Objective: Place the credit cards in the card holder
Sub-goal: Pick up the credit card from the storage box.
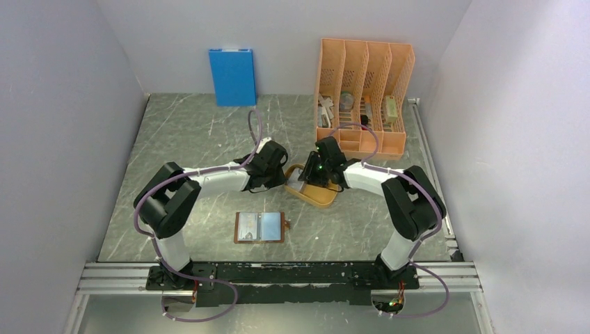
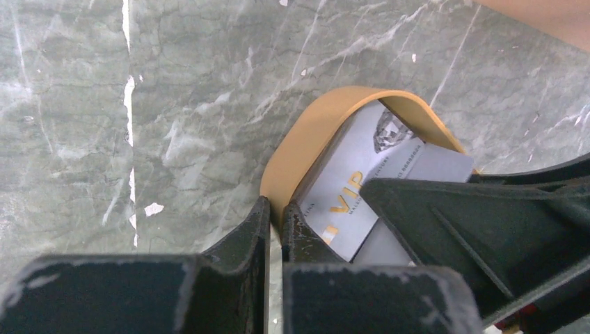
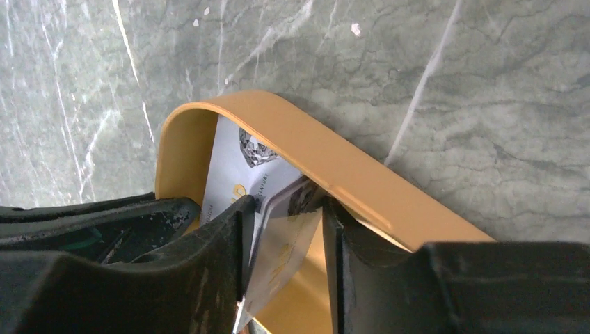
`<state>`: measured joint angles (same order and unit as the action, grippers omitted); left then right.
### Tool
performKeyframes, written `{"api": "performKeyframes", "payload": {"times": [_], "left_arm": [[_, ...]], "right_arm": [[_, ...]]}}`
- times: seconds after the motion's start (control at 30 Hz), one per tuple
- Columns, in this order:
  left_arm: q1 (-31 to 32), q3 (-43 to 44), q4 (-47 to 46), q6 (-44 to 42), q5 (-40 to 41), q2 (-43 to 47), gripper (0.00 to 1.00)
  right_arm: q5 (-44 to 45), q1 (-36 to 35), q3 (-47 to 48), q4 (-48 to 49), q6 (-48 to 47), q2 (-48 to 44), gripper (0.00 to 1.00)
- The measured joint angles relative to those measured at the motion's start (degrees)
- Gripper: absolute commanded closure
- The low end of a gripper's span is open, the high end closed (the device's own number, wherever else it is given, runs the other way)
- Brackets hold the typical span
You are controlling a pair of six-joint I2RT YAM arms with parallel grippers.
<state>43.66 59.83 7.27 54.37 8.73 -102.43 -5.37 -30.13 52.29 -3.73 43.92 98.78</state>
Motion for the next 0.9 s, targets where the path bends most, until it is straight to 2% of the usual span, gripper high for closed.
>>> {"api": "performKeyframes", "payload": {"times": [0.1, 0.3, 0.37, 0.43, 0.5, 0.9], "left_arm": [[0.0, 0.0, 0.5, -0.2, 0.0, 0.1, 0.95], [0.1, -0.3, 1.5, -0.3, -0.2, 0.4, 0.95], [0.1, -0.3, 1.6, -0.3, -0.3, 0.4, 0.95], [0.1, -0.3, 1.7, -0.3, -0.4, 0.4, 0.95], [0.2, -0.3, 1.7, -0.2, -0.5, 0.4, 0.95], [0.4, 0.2, 2.9, -0.1, -0.5, 0.4, 0.95]], "right_arm": [[0.1, 0.0, -1.1, -0.3, 0.4, -1.6, 0.69], [0.6, 0.0, -2.5, -1.3, 1.2, -4.5, 0.73], [0.7, 0.1, -3.0, -1.6, 1.5, -5.3, 0.70], [0.7, 0.2, -3.3, -2.0, 1.7, -5.7, 0.55], [0.7, 0.4, -3.6, -2.4, 2.0, -6.0, 0.50], [0.1, 1.8, -5.4, -3.7, 2.5, -7.9, 0.58]]}}
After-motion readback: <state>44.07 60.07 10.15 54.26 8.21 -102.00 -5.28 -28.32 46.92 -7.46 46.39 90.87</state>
